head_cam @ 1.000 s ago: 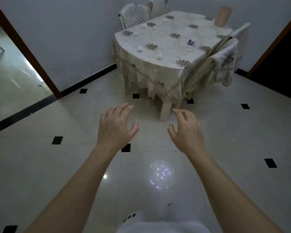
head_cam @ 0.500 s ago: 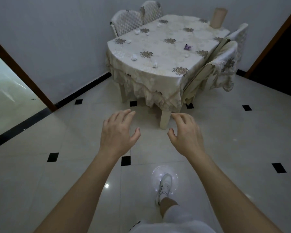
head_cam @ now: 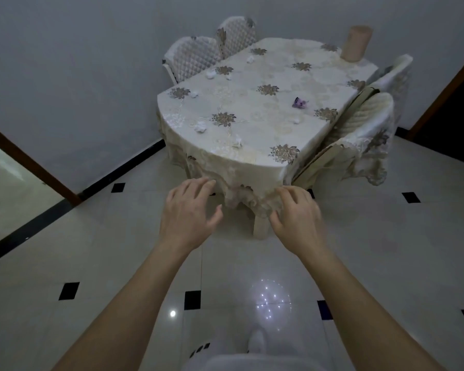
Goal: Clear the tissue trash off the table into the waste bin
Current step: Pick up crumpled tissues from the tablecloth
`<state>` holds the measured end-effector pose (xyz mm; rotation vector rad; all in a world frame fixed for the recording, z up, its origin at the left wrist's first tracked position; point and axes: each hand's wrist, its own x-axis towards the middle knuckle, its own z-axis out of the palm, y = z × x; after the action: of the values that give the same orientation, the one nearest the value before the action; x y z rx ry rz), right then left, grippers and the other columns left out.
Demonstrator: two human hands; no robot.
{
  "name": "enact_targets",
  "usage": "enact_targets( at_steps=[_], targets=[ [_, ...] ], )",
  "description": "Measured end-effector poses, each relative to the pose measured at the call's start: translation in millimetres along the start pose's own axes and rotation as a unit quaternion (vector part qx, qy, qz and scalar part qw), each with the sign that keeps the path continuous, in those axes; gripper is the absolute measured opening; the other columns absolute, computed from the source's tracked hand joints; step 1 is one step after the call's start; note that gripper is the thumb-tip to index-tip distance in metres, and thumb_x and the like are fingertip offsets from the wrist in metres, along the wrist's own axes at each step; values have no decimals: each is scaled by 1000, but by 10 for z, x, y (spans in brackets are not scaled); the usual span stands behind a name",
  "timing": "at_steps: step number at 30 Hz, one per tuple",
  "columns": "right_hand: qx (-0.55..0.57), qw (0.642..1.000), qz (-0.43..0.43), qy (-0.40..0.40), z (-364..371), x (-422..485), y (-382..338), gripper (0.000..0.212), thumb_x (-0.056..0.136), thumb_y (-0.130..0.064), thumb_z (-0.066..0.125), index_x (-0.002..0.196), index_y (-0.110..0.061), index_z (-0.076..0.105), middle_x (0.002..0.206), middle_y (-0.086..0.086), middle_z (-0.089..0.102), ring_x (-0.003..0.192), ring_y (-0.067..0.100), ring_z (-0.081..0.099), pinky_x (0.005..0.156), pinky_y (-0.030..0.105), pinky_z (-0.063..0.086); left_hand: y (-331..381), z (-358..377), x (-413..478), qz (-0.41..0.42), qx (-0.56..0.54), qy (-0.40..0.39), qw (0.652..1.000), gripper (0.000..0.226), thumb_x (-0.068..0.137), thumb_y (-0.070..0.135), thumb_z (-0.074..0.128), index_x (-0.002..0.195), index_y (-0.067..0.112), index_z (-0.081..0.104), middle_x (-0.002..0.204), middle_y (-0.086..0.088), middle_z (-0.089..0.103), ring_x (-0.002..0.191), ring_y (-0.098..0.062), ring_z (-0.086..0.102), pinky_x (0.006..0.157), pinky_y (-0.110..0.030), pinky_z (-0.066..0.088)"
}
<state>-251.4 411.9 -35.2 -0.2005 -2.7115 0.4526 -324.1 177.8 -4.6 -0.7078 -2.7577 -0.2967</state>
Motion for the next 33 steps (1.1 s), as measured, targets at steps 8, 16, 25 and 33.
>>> enact_targets(
  at_steps=[8, 16, 25, 33],
  targets=[
    [30, 999, 3, -12, 318, 717, 283, 42, 79, -18, 66, 119, -8, 63, 115, 11, 64, 110, 32, 57, 87, 46, 52, -94, 377, 649, -23, -6, -13, 1000, 52, 85, 44, 58, 130, 18, 58, 132, 0, 59, 121, -21, 53, 94, -42, 45],
    [5, 999, 0, -42, 775, 1512, 403, 39, 79, -17, 65, 117, -8, 63, 116, 11, 63, 108, 31, 58, 86, 44, 51, -466, 823, 1413, -26, -28, -22, 999, 51, 84, 46, 52, 126, 18, 59, 131, -1, 60, 120, -23, 54, 92, -43, 46],
    [-19, 997, 11, -76, 1401, 2831, 385, 41, 83, -17, 68, 123, -10, 62, 118, 9, 64, 108, 29, 59, 86, 43, 51, -1221, 1354, 2805, -17, -76, -30, 996, 52, 84, 43, 53, 128, 16, 60, 131, -3, 61, 121, -24, 55, 95, -44, 46],
    [-22, 989, 44, -140, 1944, 3547, 509, 45, 87, -26, 67, 130, -15, 57, 123, 7, 63, 106, 28, 61, 77, 40, 54, -1825, 1920, 3596, -44, -103, -85, 990, 50, 86, 42, 50, 125, 14, 63, 127, -5, 65, 116, -26, 59, 89, -44, 52]
  ],
)
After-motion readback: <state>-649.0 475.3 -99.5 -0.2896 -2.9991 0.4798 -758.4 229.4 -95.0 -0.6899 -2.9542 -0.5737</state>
